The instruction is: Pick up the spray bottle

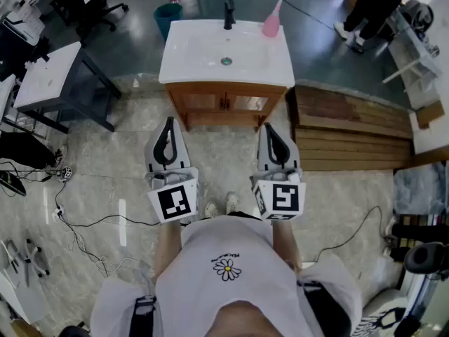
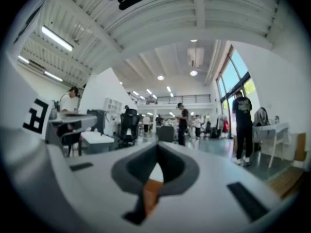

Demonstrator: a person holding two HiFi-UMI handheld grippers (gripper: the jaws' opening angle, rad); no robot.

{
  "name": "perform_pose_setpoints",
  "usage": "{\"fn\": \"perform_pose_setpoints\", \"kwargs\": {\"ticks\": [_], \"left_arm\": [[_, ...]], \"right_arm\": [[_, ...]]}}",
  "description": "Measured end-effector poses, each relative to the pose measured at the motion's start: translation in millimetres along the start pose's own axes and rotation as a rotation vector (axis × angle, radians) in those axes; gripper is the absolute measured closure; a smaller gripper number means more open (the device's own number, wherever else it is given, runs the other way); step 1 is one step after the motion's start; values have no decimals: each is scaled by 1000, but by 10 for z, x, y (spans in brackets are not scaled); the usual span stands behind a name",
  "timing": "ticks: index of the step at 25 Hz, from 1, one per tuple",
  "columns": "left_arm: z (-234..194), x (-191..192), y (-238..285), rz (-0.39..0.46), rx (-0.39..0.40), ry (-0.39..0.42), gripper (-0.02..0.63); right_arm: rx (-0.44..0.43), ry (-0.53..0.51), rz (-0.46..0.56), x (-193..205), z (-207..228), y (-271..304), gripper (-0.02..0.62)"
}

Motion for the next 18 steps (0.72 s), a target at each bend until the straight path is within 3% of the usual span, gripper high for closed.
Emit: {"fn": "perform_pose_setpoints", "kwargs": {"ticks": [18], "left_arm": [[201, 15, 38, -24, 12, 17, 588]], "right_arm": [[-34, -4, 8, 64, 94, 3, 566]]}}
Point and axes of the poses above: the fingertips, and each gripper's own axes: y forward along the fingers, z to its right, x out of its underside, the point moved 7 cm from there along -y, backward along the fingers, and after that the axes turned 11 degrees about -z, right-handed, at the moved point
